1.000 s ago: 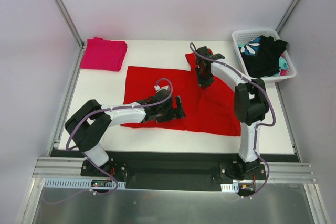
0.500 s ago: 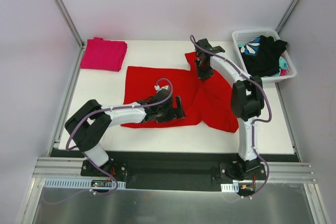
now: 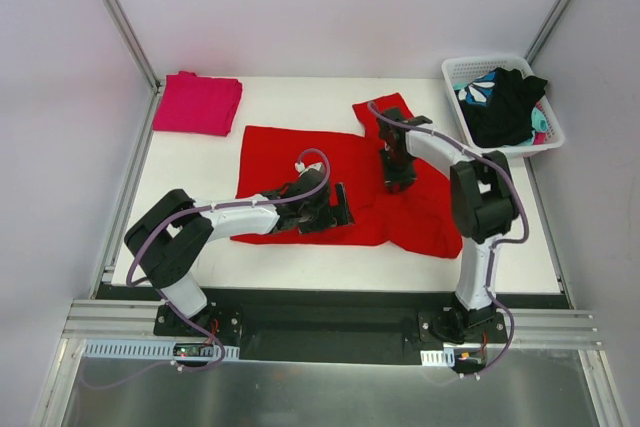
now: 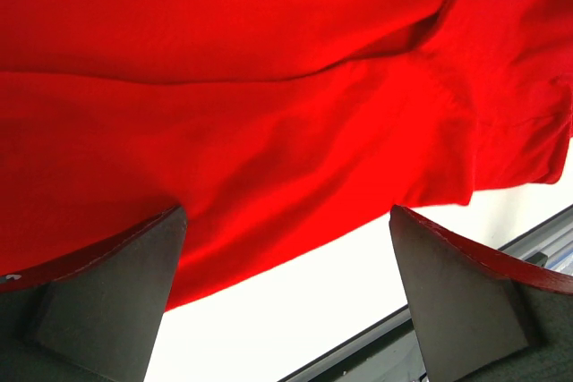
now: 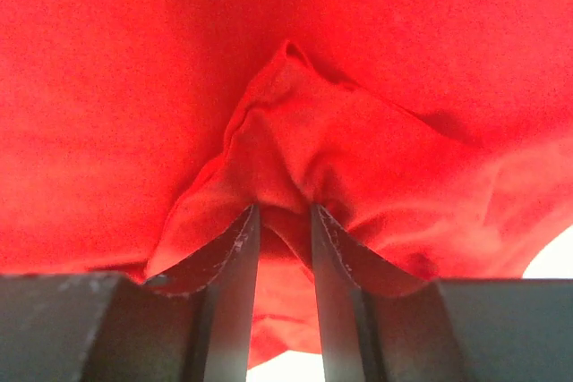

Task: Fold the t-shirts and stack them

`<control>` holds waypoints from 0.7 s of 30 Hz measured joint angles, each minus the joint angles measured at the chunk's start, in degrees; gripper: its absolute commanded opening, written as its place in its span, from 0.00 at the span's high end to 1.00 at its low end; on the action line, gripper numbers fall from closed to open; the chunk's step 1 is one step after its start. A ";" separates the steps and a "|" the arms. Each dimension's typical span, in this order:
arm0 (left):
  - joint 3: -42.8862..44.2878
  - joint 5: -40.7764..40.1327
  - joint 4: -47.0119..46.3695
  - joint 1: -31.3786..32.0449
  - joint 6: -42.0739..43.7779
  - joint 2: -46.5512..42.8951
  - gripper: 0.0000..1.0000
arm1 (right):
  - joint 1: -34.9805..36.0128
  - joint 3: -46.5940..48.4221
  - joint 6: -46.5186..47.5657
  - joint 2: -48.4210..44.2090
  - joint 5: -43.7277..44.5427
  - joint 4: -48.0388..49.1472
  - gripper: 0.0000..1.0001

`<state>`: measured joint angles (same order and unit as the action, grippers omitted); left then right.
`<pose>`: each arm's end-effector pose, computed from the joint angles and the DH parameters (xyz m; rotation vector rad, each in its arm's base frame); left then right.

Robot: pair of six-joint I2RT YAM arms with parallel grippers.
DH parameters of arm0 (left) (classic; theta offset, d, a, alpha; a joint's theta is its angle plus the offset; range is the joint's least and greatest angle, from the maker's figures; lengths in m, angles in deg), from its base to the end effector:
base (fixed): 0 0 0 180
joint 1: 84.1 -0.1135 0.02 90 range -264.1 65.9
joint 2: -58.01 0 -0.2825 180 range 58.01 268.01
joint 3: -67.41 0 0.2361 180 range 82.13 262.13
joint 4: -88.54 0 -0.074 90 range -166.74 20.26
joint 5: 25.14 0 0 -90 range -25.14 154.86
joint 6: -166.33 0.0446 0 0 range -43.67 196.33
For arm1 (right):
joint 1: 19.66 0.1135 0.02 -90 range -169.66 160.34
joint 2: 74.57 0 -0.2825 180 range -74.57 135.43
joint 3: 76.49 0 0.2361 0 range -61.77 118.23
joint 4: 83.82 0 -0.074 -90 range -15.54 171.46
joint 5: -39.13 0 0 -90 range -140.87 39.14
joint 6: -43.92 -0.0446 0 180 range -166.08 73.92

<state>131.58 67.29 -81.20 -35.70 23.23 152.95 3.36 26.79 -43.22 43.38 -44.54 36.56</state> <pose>0.2221 -0.2530 0.1963 -0.0778 2.4797 -0.9082 0.3819 0.1569 0.1893 -0.6173 2.7838 -0.0864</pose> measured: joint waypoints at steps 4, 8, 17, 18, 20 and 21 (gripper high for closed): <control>0.11 0.00 -0.02 0.00 -0.02 0.13 0.01 | 0.55 -8.74 -3.34 -10.05 1.51 1.44 0.65; 0.13 0.00 -0.02 0.02 0.00 0.13 0.01 | 1.75 -17.27 -6.51 -19.65 3.78 2.71 0.62; 0.13 0.00 -0.02 0.00 0.00 0.15 0.01 | 2.99 -24.90 -8.66 -22.71 7.61 2.73 0.63; 0.13 0.00 -0.02 0.02 0.00 0.15 0.01 | 3.02 -24.65 -8.68 -22.71 7.76 2.62 0.63; 0.13 0.00 0.00 0.00 0.00 0.13 0.01 | 3.10 -24.13 -8.74 -22.71 7.80 2.56 0.64; 0.13 0.00 -0.02 0.00 0.00 0.13 0.01 | 3.15 -23.85 -8.83 -22.75 7.85 2.54 0.63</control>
<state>131.71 67.29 -81.23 -35.70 23.23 153.08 6.51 2.94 -52.05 20.63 -36.69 39.09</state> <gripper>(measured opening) 0.991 0.367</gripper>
